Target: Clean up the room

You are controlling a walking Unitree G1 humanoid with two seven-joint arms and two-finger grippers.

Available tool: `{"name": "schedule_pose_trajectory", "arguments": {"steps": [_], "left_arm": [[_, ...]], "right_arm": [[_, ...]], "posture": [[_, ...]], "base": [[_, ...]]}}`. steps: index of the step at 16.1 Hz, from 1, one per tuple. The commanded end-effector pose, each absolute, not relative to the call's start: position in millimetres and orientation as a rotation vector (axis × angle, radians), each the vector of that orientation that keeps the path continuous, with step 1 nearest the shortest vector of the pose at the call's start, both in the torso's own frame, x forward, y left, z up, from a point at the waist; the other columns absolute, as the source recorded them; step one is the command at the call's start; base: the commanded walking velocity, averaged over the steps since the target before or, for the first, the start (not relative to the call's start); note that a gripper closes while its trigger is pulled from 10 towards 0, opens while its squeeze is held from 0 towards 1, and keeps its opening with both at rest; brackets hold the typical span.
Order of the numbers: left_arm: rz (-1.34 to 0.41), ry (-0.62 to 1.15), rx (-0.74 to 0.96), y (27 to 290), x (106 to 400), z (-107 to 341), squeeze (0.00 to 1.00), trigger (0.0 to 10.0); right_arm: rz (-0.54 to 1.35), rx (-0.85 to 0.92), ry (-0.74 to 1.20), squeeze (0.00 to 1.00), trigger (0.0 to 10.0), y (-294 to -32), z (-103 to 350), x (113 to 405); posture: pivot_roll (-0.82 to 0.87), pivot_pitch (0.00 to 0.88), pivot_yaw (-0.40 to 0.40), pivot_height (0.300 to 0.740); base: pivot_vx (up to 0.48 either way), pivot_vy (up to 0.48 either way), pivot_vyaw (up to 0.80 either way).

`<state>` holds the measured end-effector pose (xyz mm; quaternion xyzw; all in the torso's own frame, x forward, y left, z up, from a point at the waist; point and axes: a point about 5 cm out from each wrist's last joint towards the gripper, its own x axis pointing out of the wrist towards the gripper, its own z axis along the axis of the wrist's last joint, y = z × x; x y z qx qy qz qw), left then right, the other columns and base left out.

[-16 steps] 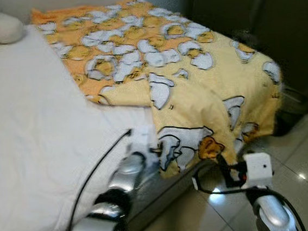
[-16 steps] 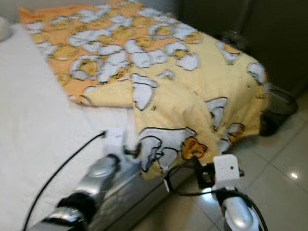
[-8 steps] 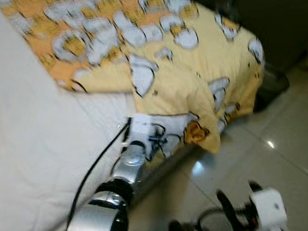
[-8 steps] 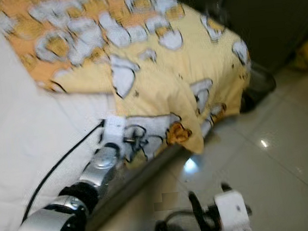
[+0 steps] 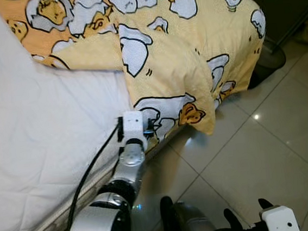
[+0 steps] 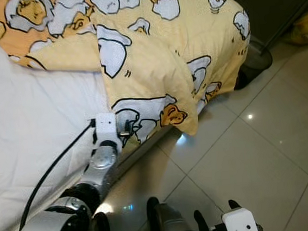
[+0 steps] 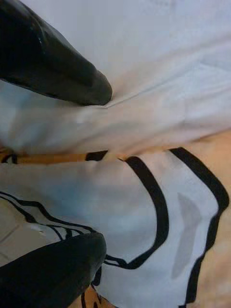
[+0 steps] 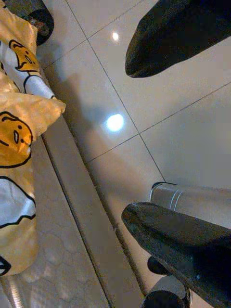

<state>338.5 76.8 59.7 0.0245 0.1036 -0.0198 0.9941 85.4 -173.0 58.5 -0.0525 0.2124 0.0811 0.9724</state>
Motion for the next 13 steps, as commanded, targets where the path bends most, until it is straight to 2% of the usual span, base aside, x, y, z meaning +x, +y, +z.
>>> {"name": "schedule_pose_trajectory", "arguments": {"steps": [1, 5, 8, 10, 11, 13], "left_arm": [[-0.075, 0.210, 0.055, 67.3, 333.4, 56.1, 0.00, 10.0], [-0.113, 0.128, 0.173, 54.8, 329.9, 60.5, 0.00, 10.0], [-0.054, -0.006, 0.412, 54.6, 329.6, 68.2, 0.00, 10.0], [-0.092, -0.023, 0.363, 45.1, 326.2, 69.5, 0.00, 10.0], [-0.122, 0.043, 0.280, 38.3, 320.4, 61.4, 0.00, 10.0], [-0.107, 0.082, 0.274, 37.9, 316.8, 55.0, 0.00, 10.0]], "right_arm": [[0.163, -0.109, 0.463, 0.00, 10.0, -175.0, 56.9, 80.2], [0.156, -0.117, 0.488, 0.00, 10.0, -177.4, 55.0, 76.5], [0.152, -0.125, 0.503, 0.00, 10.0, -179.4, 53.9, 73.9], [0.152, -0.125, 0.500, 0.00, 10.0, -179.7, 55.3, 75.6], [0.155, -0.126, 0.498, 0.00, 10.0, -179.9, 55.8, 76.4], [0.157, -0.131, 0.500, 0.00, 10.0, -181.0, 56.2, 75.9]], "posture": [[-0.29, 0.329, -0.125, 0.740], [-0.29, 0.331, -0.119, 0.740], [-0.29, 0.331, -0.119, 0.740], [-0.29, 0.332, -0.122, 0.740], [-0.29, 0.332, -0.126, 0.740], [-0.30, 0.334, -0.129, 0.740]], "base": [[0.000, 0.000, 0.00], [0.000, 0.000, 0.00], [0.000, 0.000, 0.00], [0.000, 0.000, 0.00], [0.000, 0.000, 0.00], [0.000, 0.000, 0.00]]}}
